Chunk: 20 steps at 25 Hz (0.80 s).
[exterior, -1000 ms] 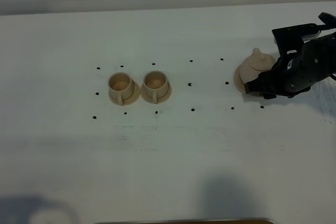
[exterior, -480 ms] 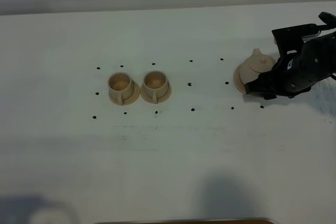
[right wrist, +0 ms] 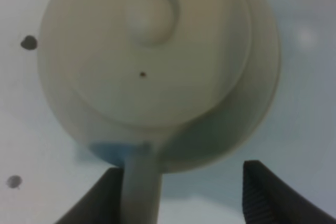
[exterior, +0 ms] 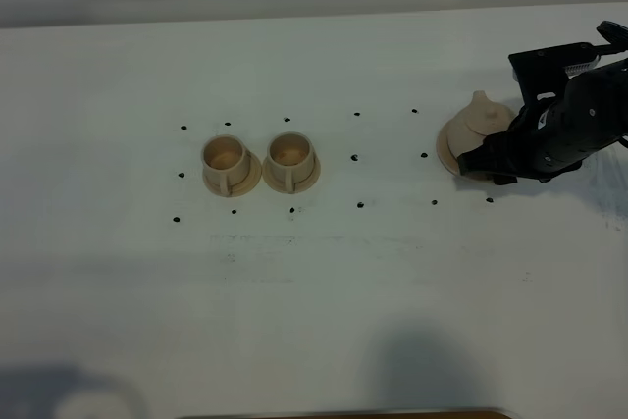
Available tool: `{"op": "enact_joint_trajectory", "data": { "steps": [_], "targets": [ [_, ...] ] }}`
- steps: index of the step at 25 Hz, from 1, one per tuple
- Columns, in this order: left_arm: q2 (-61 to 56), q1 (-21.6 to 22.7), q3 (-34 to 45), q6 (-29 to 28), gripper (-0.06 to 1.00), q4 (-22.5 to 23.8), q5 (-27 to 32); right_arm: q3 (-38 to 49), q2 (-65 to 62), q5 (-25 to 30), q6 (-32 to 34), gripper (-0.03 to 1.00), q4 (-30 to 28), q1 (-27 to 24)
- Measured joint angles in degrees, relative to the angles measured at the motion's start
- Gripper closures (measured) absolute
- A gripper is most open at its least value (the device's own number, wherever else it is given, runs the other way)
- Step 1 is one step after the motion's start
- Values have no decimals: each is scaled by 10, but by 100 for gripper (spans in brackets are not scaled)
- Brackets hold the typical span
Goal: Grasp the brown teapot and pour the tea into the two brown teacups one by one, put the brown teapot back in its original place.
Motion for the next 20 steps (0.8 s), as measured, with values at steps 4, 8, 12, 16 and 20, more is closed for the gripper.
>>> {"op": "enact_joint_trajectory", "data": {
  "steps": [4,8,12,16,20],
  "targets": [
    [0,0,0,0,44,0,0,0,0,-1,0,50,0,0],
    [0,0,0,0,44,0,0,0,0,-1,0,50,0,0],
    [0,0,0,0,44,0,0,0,-7,-2,0,50,0,0],
    [0,0,0,0,44,0,0,0,-11,-3,0,50,-1,0],
    [0,0,0,0,44,0,0,0,-11,-4,0,50,-1,0]
  ]
}}
